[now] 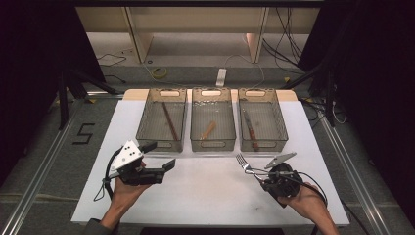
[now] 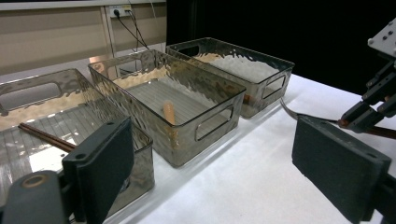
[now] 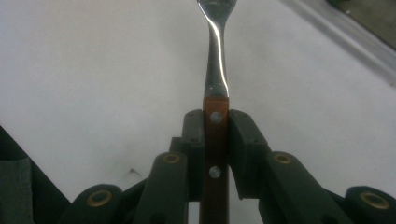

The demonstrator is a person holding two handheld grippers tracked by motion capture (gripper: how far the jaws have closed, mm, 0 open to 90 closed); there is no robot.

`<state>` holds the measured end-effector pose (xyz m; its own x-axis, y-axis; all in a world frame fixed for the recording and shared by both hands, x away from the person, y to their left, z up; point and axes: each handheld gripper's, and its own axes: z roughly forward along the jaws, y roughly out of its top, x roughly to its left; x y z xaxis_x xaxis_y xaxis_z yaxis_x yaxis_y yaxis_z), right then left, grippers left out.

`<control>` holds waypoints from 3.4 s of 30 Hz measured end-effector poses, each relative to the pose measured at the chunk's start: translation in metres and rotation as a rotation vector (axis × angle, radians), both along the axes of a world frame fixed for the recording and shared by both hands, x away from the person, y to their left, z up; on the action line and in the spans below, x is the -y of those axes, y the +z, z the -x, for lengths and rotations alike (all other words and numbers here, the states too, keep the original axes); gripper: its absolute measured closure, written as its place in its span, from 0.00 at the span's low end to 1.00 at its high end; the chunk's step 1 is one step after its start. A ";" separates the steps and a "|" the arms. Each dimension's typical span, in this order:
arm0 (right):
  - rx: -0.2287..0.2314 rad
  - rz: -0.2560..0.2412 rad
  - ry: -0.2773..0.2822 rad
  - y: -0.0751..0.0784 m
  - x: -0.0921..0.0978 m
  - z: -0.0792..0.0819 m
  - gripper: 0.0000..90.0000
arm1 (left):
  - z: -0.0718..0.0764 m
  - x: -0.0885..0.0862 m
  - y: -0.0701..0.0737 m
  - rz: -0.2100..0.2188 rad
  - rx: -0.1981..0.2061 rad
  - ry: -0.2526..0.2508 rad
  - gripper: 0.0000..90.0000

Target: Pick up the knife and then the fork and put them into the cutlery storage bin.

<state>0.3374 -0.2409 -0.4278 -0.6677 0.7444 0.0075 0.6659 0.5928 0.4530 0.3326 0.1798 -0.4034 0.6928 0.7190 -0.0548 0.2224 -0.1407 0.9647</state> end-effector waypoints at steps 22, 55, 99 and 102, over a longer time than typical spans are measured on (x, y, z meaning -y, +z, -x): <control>0.146 -0.140 -0.102 0.036 0.018 -0.047 0.86 | -0.001 -0.002 0.000 0.016 -0.001 0.007 0.14; 0.256 -0.195 -0.164 0.085 0.006 -0.111 0.86 | 0.000 -0.002 0.000 0.019 0.001 0.010 0.14; 0.181 -0.163 -0.346 0.052 -0.001 -0.188 0.86 | 0.000 -0.002 0.000 0.020 0.003 0.006 0.14; 0.177 -0.161 -0.348 0.048 -0.001 -0.188 0.86 | 0.000 -0.003 0.000 0.020 0.003 0.006 0.14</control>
<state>0.5255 -0.2396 -0.3800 -0.3780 0.9245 0.0500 0.7176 0.2584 0.6468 0.3329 0.1825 -0.4033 0.6885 0.7221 -0.0673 0.2205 -0.1200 0.9680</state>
